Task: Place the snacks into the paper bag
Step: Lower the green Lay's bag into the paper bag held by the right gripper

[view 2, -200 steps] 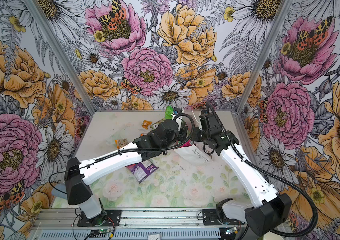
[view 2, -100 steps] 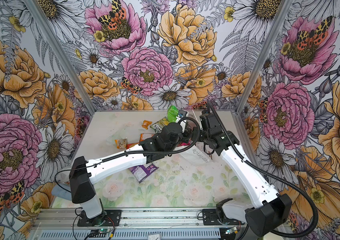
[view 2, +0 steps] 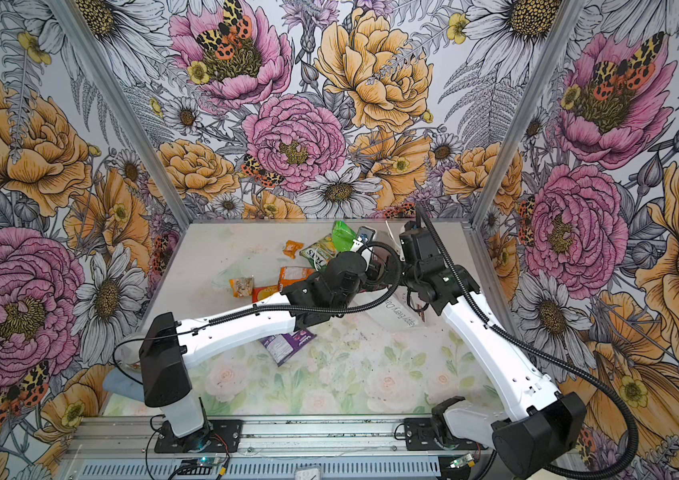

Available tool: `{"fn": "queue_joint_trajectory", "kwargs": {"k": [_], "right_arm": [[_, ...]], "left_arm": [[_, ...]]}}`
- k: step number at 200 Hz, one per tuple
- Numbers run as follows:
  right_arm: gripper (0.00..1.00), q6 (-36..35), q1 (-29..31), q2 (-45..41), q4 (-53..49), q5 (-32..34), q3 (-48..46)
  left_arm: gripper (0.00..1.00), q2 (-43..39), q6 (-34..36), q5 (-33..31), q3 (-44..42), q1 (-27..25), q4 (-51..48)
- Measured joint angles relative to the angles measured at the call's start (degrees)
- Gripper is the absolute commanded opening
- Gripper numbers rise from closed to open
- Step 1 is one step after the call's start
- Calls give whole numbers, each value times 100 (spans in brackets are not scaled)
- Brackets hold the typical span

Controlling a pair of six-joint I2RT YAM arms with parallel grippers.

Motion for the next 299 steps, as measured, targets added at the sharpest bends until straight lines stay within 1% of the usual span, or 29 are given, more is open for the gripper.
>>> {"fn": "queue_joint_trajectory", "kwargs": {"k": [30,72,87,105,121,128,142,153,171,193,215,226,250,265,277,299], "right_arm": [[0,13,-44,-76,2,68,-52],[0,57,-76,-118,15,155,-96],[0,72,-76,-118,48,151,-111],[0,96,-72,-118,103,131,-138],[0,101,-63,-118,166,105,-168],[0,101,-61,-118,177,85,-175],[0,101,-44,-118,195,70,-177],[0,107,-42,-140,175,46,-181],[0,114,-42,-144,192,39,-186],[0,116,-42,-144,199,37,-186],[0,116,-42,-146,199,37,-186],[0,116,-42,-146,201,37,-186],[0,116,-42,-144,201,22,-186],[0,118,-42,-144,205,20,-186],[0,116,-39,-144,210,20,-186],[0,116,-39,-144,212,17,-186]], "left_arm": [[0,201,-442,380,258,-94,-87],[3,269,-1180,1134,326,76,-170],[5,271,-1460,1456,326,149,-212],[13,271,-1803,1958,321,262,-210],[15,271,-2059,2354,289,341,-212],[17,271,-2144,2483,280,367,-225],[26,247,-2229,2629,249,376,-282],[31,208,-2326,2632,240,387,-420],[44,87,-2385,2625,240,415,-682],[57,-118,-2459,2566,240,476,-1071],[78,-393,-2476,2452,240,568,-1366],[86,-549,-2564,2396,240,603,-1462],[94,-953,-2706,2365,269,734,-1615],[97,-1108,-2903,2367,415,861,-1766],[99,-1117,-3042,2369,623,1016,-1893],[99,-914,-3287,2396,1200,1329,-2258]]}}
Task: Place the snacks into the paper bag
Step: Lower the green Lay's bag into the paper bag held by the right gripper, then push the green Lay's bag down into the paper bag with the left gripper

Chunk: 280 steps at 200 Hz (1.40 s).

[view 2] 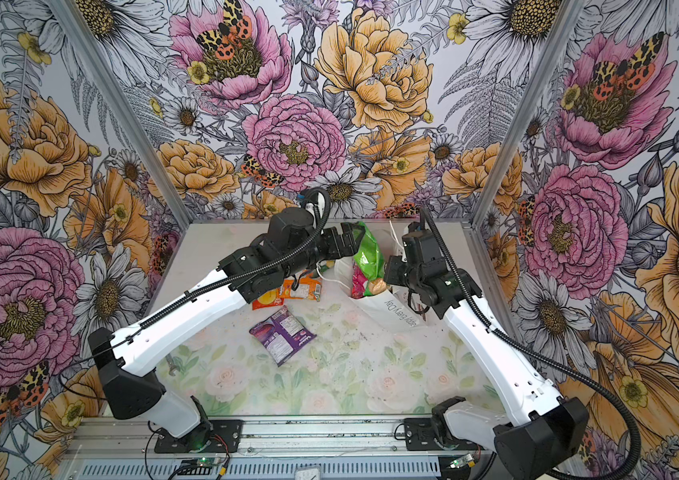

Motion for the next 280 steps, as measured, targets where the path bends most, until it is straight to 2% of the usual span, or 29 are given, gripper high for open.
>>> {"fn": "queue_joint_trajectory", "kwargs": {"k": [38,73,110,122,136,171,187,219,247,280], "right_arm": [[0,2,2,0,11,-22,-22],[0,0,13,-4,90,-48,-76],[0,-2,13,-7,94,-37,-118],[0,-2,13,-7,94,-31,-138],[0,-2,13,-11,94,-9,-144],[0,-4,13,-13,103,37,-144],[0,-2,11,-13,114,52,-144],[0,24,-107,-13,136,-79,-144],[0,114,-278,-11,157,-328,-146],[0,210,-317,-11,186,-579,-146]], "left_arm": [[99,737,-302,197,916,356,-450],[99,1644,-433,496,1644,439,-846],[96,2070,-527,669,1834,380,-1143],[91,2061,-551,669,1829,337,-1217],[80,2037,-555,660,1801,264,-1228],[47,1873,-544,483,1620,35,-1283],[42,1792,-483,380,1567,-81,-1307],[21,1388,-306,140,1128,-337,-1012],[12,656,-50,-72,153,-627,-61],[9,-103,190,-299,-1185,-793,1506]]}}
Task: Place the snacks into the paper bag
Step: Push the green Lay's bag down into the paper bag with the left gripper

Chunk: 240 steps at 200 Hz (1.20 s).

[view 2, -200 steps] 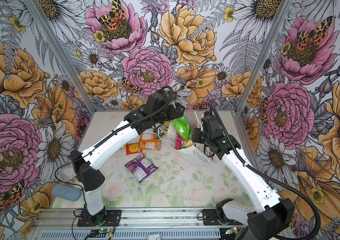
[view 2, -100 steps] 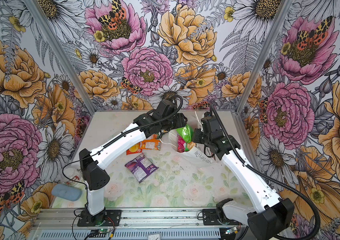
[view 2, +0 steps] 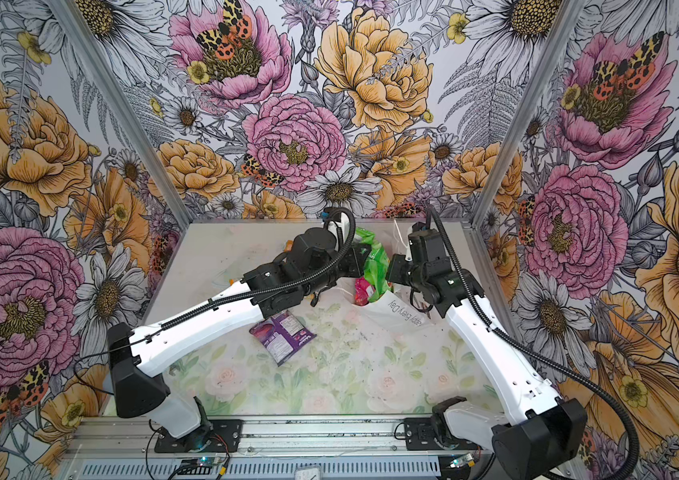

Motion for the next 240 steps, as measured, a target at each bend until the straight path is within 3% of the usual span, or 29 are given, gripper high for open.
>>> {"fn": "queue_joint_trajectory", "kwargs": {"k": [41,100,240], "right_arm": [[0,96,0,-2,118,-142,-11],[0,140,0,-46,170,-177,-48],[0,227,0,-50,210,-245,-59]], "left_arm": [[7,76,-94,-72,-597,219,1169],[4,317,-175,-487,-684,398,1648],[2,-221,975,-1193,-2015,136,3788]]}}
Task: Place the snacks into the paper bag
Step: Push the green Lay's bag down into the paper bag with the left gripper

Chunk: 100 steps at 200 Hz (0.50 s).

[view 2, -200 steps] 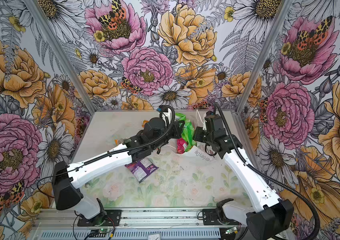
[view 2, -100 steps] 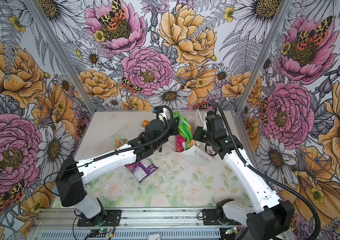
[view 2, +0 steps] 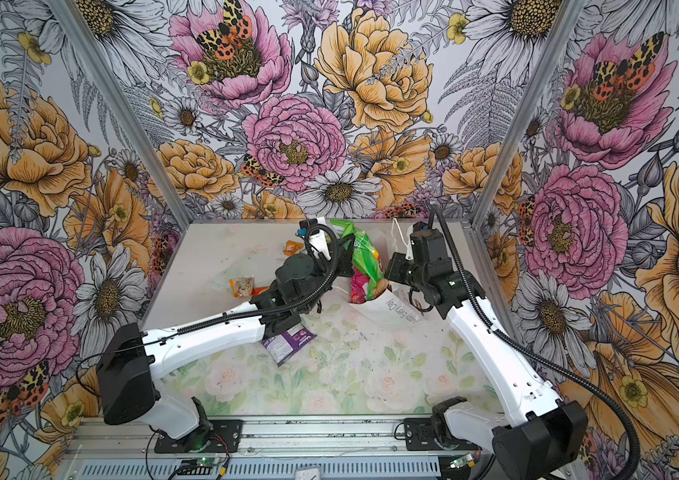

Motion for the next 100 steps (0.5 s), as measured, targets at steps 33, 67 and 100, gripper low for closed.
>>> {"fn": "queue_joint_trajectory", "kwargs": {"k": [33,67,100], "right_arm": [[0,15,2,0,0,0,0],[0,15,28,0,0,2,0],[0,15,28,0,0,4,0]], "left_arm": [[1,24,149,-105,0,0,197],[0,317,310,-295,197,4,273],[0,761,455,-317,470,2,319]]}}
